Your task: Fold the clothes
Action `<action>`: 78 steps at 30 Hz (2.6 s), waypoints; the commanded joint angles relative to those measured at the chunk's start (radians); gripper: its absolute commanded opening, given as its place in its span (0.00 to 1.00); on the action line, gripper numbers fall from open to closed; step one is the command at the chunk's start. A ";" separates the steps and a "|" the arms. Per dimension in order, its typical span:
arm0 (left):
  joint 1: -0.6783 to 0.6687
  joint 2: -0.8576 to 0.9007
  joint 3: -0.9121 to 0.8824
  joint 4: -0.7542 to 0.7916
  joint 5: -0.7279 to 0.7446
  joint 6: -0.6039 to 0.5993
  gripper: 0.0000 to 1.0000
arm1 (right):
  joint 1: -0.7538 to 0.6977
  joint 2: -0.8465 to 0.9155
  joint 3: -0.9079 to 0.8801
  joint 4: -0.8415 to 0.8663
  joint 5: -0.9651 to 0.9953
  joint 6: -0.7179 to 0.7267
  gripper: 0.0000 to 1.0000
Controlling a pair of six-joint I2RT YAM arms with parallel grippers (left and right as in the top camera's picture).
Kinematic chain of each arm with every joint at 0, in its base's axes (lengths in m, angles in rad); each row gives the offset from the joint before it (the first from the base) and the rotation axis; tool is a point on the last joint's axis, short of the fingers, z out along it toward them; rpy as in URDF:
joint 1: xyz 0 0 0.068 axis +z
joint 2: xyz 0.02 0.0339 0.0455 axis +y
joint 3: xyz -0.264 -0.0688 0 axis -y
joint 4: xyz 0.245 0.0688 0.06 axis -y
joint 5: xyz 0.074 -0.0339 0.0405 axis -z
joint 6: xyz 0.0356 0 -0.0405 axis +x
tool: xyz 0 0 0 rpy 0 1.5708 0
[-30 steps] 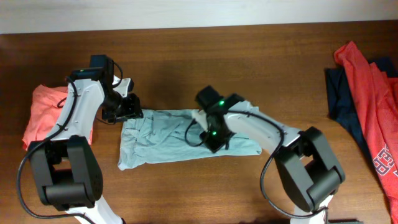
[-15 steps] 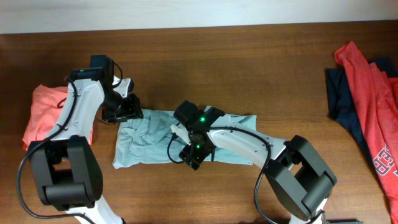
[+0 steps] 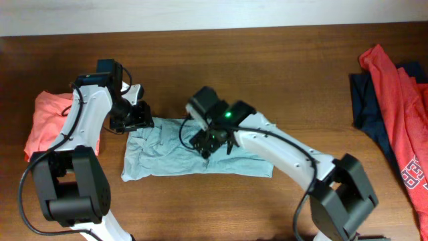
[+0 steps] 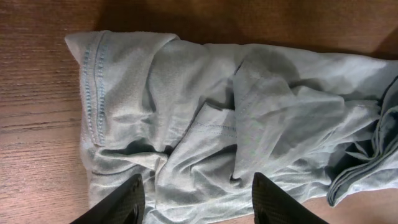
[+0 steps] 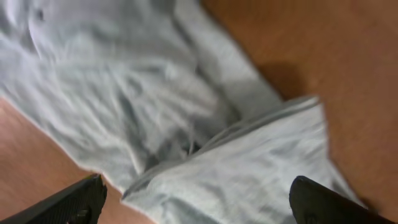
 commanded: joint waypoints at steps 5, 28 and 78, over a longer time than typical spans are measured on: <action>0.002 0.003 -0.006 0.000 -0.003 0.015 0.55 | -0.059 0.030 0.011 0.058 0.063 0.328 0.87; 0.002 0.003 -0.006 0.003 -0.003 0.015 0.56 | -0.115 0.201 0.011 0.126 0.123 0.448 0.69; 0.002 0.003 -0.006 0.003 -0.003 0.015 0.56 | -0.117 0.214 0.012 0.177 -0.115 -0.084 0.41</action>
